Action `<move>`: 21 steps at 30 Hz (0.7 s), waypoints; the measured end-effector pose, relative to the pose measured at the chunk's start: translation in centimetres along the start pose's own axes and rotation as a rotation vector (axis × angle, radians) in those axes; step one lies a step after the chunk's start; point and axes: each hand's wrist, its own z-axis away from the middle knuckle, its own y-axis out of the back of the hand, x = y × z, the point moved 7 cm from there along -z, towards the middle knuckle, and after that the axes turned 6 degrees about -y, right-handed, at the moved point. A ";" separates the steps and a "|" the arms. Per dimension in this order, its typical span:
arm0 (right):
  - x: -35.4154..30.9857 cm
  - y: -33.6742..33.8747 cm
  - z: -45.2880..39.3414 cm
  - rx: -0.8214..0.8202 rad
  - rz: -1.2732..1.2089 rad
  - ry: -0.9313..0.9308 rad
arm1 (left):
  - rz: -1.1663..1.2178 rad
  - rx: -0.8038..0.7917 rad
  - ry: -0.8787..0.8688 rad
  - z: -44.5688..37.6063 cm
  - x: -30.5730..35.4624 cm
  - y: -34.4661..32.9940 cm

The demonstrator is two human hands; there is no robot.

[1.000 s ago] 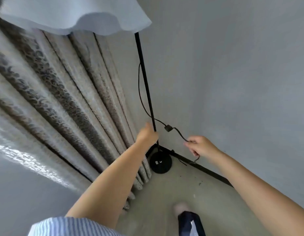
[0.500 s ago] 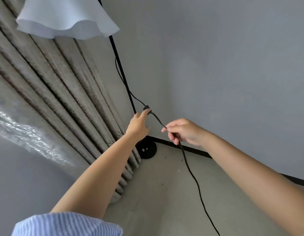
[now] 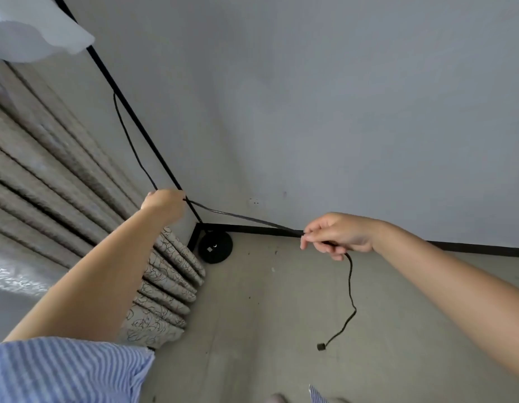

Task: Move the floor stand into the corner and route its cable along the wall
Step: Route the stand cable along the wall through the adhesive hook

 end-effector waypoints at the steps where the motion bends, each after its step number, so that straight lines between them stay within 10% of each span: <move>1: 0.1 0.4 0.0 0.038 -0.012 0.013 | -0.014 -0.033 -0.054 0.0 0.4 -0.7; 11: -4.1 5.8 -5.0 0.599 -0.250 0.215 | 0.345 -0.085 -0.319 -3.5 4.8 -5.2; 15: -4.5 7.2 -9.0 0.623 -0.249 0.167 | 0.738 -0.097 -0.227 -7.5 4.9 -5.6; 21: -6.4 11.7 -19.9 0.487 -0.077 0.071 | 0.594 -0.213 -0.249 -16.2 6.0 -6.9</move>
